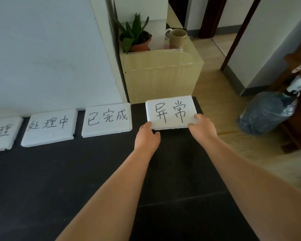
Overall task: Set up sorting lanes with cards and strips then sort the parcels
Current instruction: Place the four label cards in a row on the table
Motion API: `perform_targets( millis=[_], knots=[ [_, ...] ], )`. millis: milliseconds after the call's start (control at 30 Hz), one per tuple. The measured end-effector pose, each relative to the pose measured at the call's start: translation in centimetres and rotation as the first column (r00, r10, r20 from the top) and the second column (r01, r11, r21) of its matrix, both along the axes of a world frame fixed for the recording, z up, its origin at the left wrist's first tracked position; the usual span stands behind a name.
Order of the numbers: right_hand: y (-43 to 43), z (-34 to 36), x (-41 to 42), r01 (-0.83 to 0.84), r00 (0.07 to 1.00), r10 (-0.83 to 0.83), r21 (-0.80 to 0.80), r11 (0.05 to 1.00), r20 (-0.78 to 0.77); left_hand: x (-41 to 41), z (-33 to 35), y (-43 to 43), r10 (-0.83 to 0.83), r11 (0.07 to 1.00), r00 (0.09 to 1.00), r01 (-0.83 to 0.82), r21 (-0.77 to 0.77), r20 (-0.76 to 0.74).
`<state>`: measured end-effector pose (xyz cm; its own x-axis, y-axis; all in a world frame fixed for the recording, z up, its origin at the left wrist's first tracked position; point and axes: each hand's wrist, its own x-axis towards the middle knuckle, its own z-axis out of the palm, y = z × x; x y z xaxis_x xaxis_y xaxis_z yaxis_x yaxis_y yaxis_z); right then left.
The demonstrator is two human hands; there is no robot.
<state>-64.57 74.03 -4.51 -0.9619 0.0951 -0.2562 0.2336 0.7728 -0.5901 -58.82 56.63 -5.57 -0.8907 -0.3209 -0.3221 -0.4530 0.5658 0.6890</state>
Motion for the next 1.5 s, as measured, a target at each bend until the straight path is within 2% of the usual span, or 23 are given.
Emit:
perform_targets(
  millis=[433,600,833,1067,1300,1500],
  knots=[
    [-1.0,-3.3,-2.2,-0.125,0.988,0.102,0.213,0.969,0.118,-2.8,-3.0,-0.5,-0.172,0.976,0.979,0.185,-0.112,0.113],
    [-1.4,-2.5,-0.4,-0.103,0.995,0.096,0.239,0.965,0.04,-0.9,-2.2,-1.0,-0.129,0.985,0.984,0.142,-0.102,0.122],
    [-2.6,0.7,5.2,-0.198,0.977,0.211,0.223,0.955,-0.035,5.4,0.8,-1.5,-0.115,0.97,0.988,0.134,-0.203,0.101],
    [-4.6,3.2,12.7,-0.226,0.964,0.242,0.135,0.965,-0.115,14.2,4.1,-2.5,-0.082,0.959,0.994,0.099,-0.267,0.072],
    [-7.7,5.0,21.1,-0.353,0.932,0.356,0.058,0.934,-0.07,23.8,5.8,-5.4,0.012,0.957,0.999,-0.001,-0.29,0.037],
    [-11.1,5.5,28.9,-0.425,0.905,0.424,0.033,0.905,0.018,31.5,5.6,-8.6,0.086,0.954,0.993,-0.057,-0.295,0.086]
  ],
)
